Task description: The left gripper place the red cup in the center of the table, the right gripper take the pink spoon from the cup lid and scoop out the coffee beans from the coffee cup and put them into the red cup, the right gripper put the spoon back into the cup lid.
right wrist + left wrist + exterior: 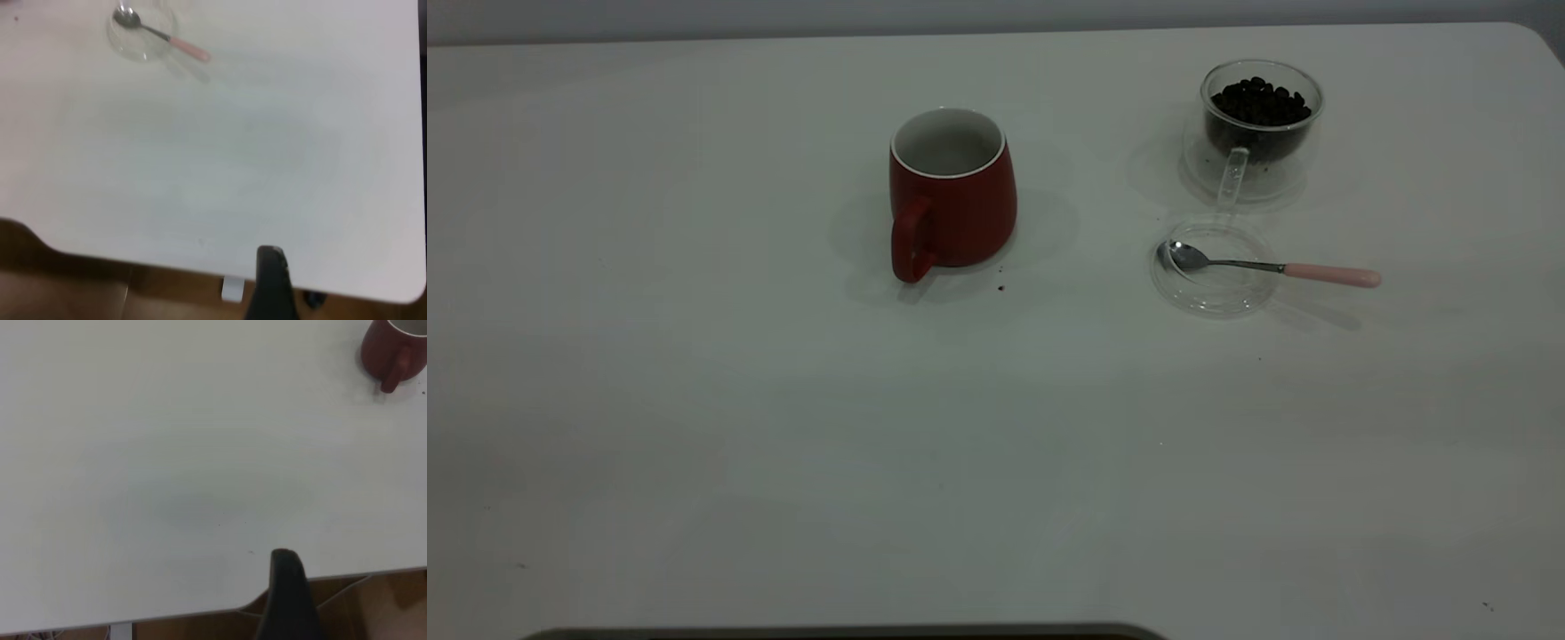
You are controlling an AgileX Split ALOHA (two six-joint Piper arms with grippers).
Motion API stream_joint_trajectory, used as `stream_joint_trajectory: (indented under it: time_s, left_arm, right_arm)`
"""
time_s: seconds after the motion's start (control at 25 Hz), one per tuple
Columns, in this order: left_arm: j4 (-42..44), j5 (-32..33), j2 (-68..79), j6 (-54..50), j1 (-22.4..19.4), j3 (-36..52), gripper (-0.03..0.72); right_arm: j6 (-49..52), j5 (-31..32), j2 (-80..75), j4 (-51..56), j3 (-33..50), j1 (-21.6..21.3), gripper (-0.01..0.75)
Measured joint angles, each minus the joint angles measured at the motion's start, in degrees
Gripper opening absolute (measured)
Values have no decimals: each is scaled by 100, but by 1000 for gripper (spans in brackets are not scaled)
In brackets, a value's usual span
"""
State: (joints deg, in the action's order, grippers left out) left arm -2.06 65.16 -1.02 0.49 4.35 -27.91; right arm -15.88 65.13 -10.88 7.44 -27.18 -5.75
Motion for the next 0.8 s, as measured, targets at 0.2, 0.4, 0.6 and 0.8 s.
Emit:
stream_joint_trajectory:
  time_s: [0.2,0.4,0.6,0.8]
  left_arm:
    - [0,0,0,-5,0,0,569]
    - [0,0,0,-11,0,0,569]
    - [0,0,0,-11,0,0,569]
    - [0,0,0,-11,0,0,569]
  right_arm:
    - [246,-20,679,-156,14,68,606]
    - [554,-20,897,-220,14,68,593]
    - [632,-20,897,-227,14,68,590]
    - [632,-20,897,-227,14,68,588]
